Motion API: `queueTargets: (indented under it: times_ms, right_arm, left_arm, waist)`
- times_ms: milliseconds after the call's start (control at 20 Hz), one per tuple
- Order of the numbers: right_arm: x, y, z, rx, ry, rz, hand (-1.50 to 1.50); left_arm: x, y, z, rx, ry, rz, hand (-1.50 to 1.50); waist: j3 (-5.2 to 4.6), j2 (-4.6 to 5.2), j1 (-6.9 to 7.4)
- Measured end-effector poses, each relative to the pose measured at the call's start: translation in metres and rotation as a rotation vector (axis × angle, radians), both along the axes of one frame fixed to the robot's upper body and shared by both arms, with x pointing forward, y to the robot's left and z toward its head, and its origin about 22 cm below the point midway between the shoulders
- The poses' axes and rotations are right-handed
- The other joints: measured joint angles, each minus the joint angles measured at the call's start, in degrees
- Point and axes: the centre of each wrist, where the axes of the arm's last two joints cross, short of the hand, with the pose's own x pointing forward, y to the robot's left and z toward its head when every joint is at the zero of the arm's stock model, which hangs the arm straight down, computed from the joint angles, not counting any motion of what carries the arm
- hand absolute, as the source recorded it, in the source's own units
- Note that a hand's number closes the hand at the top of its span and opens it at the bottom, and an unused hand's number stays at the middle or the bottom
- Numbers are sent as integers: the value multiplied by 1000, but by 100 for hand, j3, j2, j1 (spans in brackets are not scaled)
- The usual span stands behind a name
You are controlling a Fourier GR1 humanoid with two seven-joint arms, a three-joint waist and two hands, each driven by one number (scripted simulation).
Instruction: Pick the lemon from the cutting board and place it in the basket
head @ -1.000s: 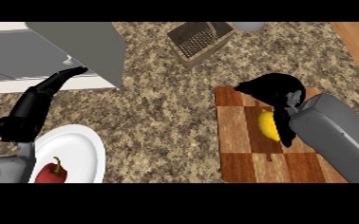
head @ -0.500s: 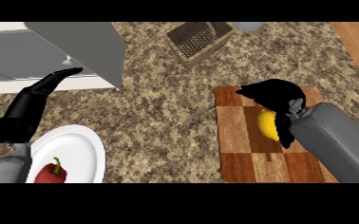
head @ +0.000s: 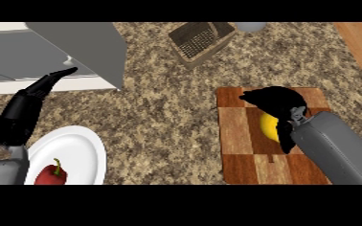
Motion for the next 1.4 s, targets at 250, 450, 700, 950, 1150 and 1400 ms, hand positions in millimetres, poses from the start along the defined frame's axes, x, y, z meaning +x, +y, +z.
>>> queueTargets:
  times_ms: [250,450,700,950,1150,1400]
  right_arm:
    - [-3,-9,-15,-8,9,-2,-150]
    - [0,-14,-20,-25,9,-16,-150]
    - [0,-18,-36,-29,17,-25,-150]
    - [3,-17,-41,-15,14,-43,150]
    - [3,-17,-48,10,-12,-49,150]
    - [6,-22,-53,21,-49,13,150]
  left_arm:
    - [-2,2,-1,5,2,24,0]
    - [-3,6,-1,6,3,34,0]
    - [-5,8,-1,4,5,36,0]
    - [-3,3,-1,-1,24,24,0]
    - [-1,-5,-1,-4,35,12,0]
    - [2,-11,-4,-8,40,-1,0]
  waist:
    - [1,-6,8]
    - [-4,-2,13]
    - [-7,-1,20]
    - [-25,-7,3]
    - [-60,-23,3]
    - [-71,-42,17]
